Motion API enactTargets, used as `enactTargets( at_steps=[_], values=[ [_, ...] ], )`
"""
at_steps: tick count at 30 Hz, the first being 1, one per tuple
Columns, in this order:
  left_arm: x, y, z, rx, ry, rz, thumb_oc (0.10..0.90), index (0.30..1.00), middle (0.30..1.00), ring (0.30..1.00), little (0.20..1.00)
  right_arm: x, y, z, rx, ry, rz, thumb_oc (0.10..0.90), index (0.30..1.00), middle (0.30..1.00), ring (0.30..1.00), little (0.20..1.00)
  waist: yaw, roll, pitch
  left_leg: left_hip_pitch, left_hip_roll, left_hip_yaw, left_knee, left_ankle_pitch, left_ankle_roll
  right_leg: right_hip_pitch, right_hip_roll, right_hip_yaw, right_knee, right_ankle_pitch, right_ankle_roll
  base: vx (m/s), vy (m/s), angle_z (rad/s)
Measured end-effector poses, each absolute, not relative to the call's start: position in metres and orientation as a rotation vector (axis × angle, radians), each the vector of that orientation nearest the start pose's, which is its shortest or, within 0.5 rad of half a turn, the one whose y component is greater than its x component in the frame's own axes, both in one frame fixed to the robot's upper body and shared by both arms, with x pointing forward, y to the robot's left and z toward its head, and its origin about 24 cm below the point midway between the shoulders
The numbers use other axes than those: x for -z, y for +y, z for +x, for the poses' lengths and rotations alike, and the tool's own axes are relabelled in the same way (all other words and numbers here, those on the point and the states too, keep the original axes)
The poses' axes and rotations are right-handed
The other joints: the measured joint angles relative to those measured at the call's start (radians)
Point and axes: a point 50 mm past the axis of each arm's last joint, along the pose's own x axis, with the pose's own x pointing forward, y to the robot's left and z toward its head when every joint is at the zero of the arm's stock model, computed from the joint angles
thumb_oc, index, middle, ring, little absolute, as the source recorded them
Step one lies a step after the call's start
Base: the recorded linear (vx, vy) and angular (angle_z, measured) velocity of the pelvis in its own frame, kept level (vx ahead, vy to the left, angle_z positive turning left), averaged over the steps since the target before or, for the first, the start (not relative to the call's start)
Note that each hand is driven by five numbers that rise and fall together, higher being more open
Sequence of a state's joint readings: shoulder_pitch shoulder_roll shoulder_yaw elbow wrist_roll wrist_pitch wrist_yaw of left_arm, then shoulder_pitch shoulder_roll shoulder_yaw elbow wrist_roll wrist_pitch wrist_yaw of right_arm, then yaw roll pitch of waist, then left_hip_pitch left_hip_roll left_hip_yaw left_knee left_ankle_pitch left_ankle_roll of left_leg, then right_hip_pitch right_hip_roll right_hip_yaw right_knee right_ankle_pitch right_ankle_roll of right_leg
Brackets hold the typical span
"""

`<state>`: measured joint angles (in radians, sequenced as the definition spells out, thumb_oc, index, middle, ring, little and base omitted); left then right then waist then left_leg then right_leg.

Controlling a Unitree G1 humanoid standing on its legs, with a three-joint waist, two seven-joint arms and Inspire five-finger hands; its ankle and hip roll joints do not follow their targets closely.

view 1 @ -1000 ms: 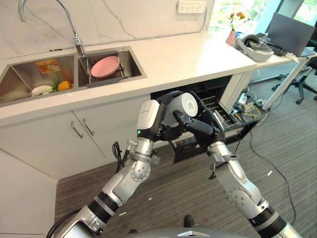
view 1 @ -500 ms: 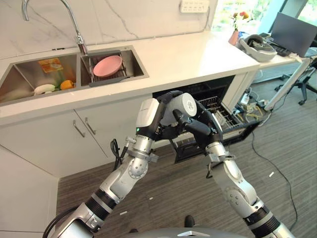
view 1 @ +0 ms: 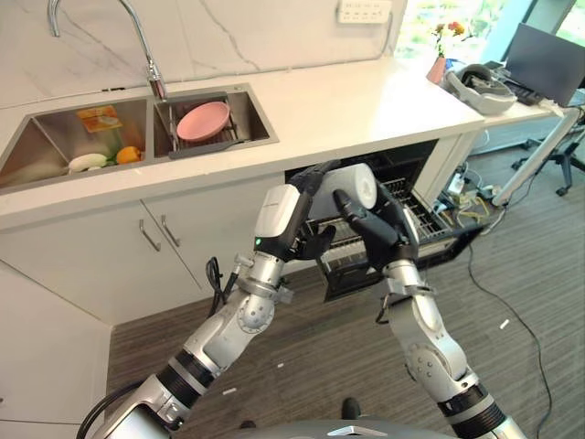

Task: Place the dishes in the dishwasher.

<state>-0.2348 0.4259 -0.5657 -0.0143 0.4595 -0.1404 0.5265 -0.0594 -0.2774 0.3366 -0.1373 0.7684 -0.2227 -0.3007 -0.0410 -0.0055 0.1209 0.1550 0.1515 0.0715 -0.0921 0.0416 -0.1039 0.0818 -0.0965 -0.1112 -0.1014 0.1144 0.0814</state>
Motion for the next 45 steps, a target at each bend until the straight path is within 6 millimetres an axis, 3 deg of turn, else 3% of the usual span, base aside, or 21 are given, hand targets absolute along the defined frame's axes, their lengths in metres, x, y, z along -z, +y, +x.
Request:
enactTargets(
  at_steps=[2,5,6,8,9,11,13,14,17,19,22,27,29,34,37,38,39,45],
  values=[
    [-0.087,0.107,0.256,0.082,-0.578,0.756,0.8,0.9,0.9,0.9,0.9,-0.086,-0.142,0.254,0.003,-0.156,0.568,0.4,0.3,0.3,0.3,0.3,0.004,0.004,-0.003,-0.002,-0.001,-0.002,0.0,0.0,0.0,0.001,-0.002,-0.002,0.0,-0.001,0.001,0.01,-0.001,0.02],
    [-0.06,0.143,0.253,-0.073,-0.422,0.777,0.8,0.9,0.9,0.9,0.9,-0.084,-0.165,0.258,0.126,-0.194,0.563,0.4,0.3,0.3,0.3,0.3,0.014,0.019,-0.015,-0.008,-0.002,-0.014,0.0,0.001,0.001,0.004,-0.004,-0.018,0.0,-0.004,0.005,0.05,-0.01,0.11],
    [-0.06,0.143,0.253,-0.073,-0.422,0.777,0.8,0.9,0.9,0.9,0.9,-0.084,-0.165,0.258,0.126,-0.194,0.563,0.4,0.3,0.3,0.3,0.3,0.014,0.019,-0.015,-0.008,-0.002,-0.014,0.0,0.001,0.001,0.004,-0.004,-0.018,0.0,-0.004,0.005,0.01,-0.007,0.15],
    [-0.031,0.174,0.24,-0.159,-0.252,0.811,0.8,0.9,0.9,0.9,0.9,-0.075,-0.185,0.259,0.202,-0.182,0.451,0.4,0.3,0.3,0.3,0.3,0.024,0.021,-0.026,-0.018,-0.002,-0.028,0.0,0.002,0.003,0.002,-0.005,-0.032,-0.001,-0.008,0.006,0.0,-0.004,0.15],
    [-0.031,0.174,0.24,-0.159,-0.252,0.811,0.8,0.9,0.9,0.9,0.9,-0.075,-0.185,0.259,0.202,-0.182,0.451,0.4,0.3,0.3,0.3,0.3,0.024,0.021,-0.026,-0.018,-0.002,-0.028,0.0,0.002,0.003,0.002,-0.005,-0.032,-0.001,-0.008,0.006,0.05,-0.008,0.12],
    [-0.006,0.194,0.226,-0.216,-0.114,0.826,0.8,0.9,0.9,0.9,0.9,-0.066,-0.203,0.261,0.265,-0.163,0.322,0.4,0.3,0.3,0.3,0.3,0.051,0.017,-0.03,-0.032,-0.004,-0.039,-0.004,0.002,0.005,-0.002,-0.008,-0.046,-0.001,-0.012,0.009,0.02,-0.011,0.18],
    [0.036,0.21,0.198,-0.247,0.152,0.782,0.8,0.9,0.9,0.9,0.9,-0.048,-0.234,0.271,0.332,-0.063,0.066,0.4,0.3,0.3,0.3,0.3,0.075,0.005,-0.034,-0.045,-0.01,-0.064,0.0,0.007,0.008,0.0,-0.014,-0.069,-0.004,-0.017,0.016,-0.02,-0.024,0.29],
    [0.036,0.21,0.198,-0.247,0.152,0.782,0.8,0.9,0.9,0.9,0.9,-0.048,-0.234,0.271,0.332,-0.063,0.066,0.4,0.3,0.3,0.3,0.3,0.075,0.005,-0.034,-0.045,-0.01,-0.064,0.0,0.007,0.008,0.0,-0.014,-0.069,-0.004,-0.017,0.016,-0.02,-0.029,0.22],
    [0.093,0.204,0.139,-0.189,0.527,0.593,0.8,0.9,0.9,0.9,0.9,-0.025,-0.272,0.294,0.452,0.141,-0.205,0.4,0.3,0.3,0.3,0.3,0.123,-0.01,-0.029,-0.097,-0.016,-0.108,0.001,0.024,0.004,-0.029,-0.021,-0.109,-0.005,-0.019,0.018,-0.03,-0.018,0.36],
    [0.119,0.2,0.111,-0.16,0.748,0.51,0.8,0.9,0.9,0.9,0.9,-0.027,-0.282,0.303,0.488,0.201,-0.274,0.4,0.3,0.3,0.3,0.3,0.159,-0.01,-0.019,-0.141,-0.014,-0.125,0.001,0.036,0.006,-0.066,-0.02,-0.127,-0.004,-0.014,0.015,-0.05,-0.013,0.29],
    [0.131,0.209,0.096,-0.149,0.842,0.521,0.8,0.9,0.9,0.9,0.9,-0.036,-0.28,0.319,0.477,0.195,-0.327,0.4,0.3,0.3,0.3,0.3,0.169,0.002,0.017,-0.163,-0.015,-0.138,0.001,0.049,0.003,-0.081,-0.019,-0.138,-0.004,-0.006,0.01,-0.04,-0.01,0.13],
    [0.138,0.213,0.101,-0.138,0.877,0.542,0.8,0.9,0.9,0.9,0.9,-0.048,-0.285,0.339,0.527,0.231,-0.347,0.4,0.3,0.3,0.3,0.3,0.207,0.027,0.059,-0.209,-0.018,-0.166,0.003,0.064,-0.002,-0.107,-0.021,-0.162,-0.004,-0.007,0.017,-0.08,-0.01,0.16],
    [0.143,0.211,0.105,-0.157,0.885,0.529,0.8,0.9,0.9,0.9,0.9,-0.068,-0.294,0.355,0.594,0.248,-0.382,0.4,0.3,0.3,0.3,0.3,0.216,0.051,0.101,-0.273,-0.02,-0.187,0.01,0.079,-0.006,-0.157,-0.02,-0.165,-0.004,0.0,0.023,-0.07,0.004,0.21],
    [0.152,0.204,0.096,-0.154,0.963,0.521,0.8,0.9,0.9,0.9,0.9,-0.057,-0.309,0.345,0.666,0.337,-0.384,0.4,0.3,0.3,0.3,0.3,0.257,0.096,0.162,-0.304,-0.027,-0.212,0.01,0.084,-0.008,-0.172,-0.024,-0.191,0.0,0.004,0.012,-0.03,-0.014,0.16],
    [0.15,0.205,0.101,-0.172,0.941,0.524,0.8,0.9,0.9,0.9,0.9,-0.053,-0.313,0.34,0.679,0.35,-0.392,0.4,0.3,0.3,0.3,0.3,0.259,0.098,0.164,-0.307,-0.03,-0.226,0.009,0.085,-0.009,-0.162,-0.027,-0.211,-0.001,-0.003,0.014,0.02,-0.019,0.25],
    [0.149,0.204,0.106,-0.171,0.928,0.524,0.8,0.9,0.9,0.9,0.9,-0.053,-0.314,0.34,0.69,0.348,-0.37,0.427,0.34,0.34,0.34,0.34,0.258,0.098,0.164,-0.305,-0.032,-0.229,0.009,0.085,-0.009,-0.157,-0.028,-0.216,-0.001,-0.005,0.014,0.03,-0.013,0.17],
    [0.146,0.203,0.113,-0.171,0.904,0.521,0.8,0.9,0.9,0.9,0.9,-0.053,-0.314,0.34,0.692,0.35,-0.363,0.8,0.9,0.9,0.9,0.9,0.259,0.096,0.165,-0.3,-0.034,-0.23,0.008,0.085,-0.009,-0.149,-0.029,-0.22,-0.001,-0.01,0.016,0.04,-0.013,0.14],
    [0.138,0.2,0.139,-0.174,0.824,0.516,0.8,0.9,0.9,0.9,0.9,-0.051,-0.312,0.34,0.677,0.356,-0.353,0.8,0.9,0.9,0.9,0.9,0.248,0.084,0.167,-0.279,-0.035,-0.23,0.005,0.085,-0.009,-0.129,-0.03,-0.224,-0.001,-0.012,0.018,0.02,-0.002,0.02]
  ],
)
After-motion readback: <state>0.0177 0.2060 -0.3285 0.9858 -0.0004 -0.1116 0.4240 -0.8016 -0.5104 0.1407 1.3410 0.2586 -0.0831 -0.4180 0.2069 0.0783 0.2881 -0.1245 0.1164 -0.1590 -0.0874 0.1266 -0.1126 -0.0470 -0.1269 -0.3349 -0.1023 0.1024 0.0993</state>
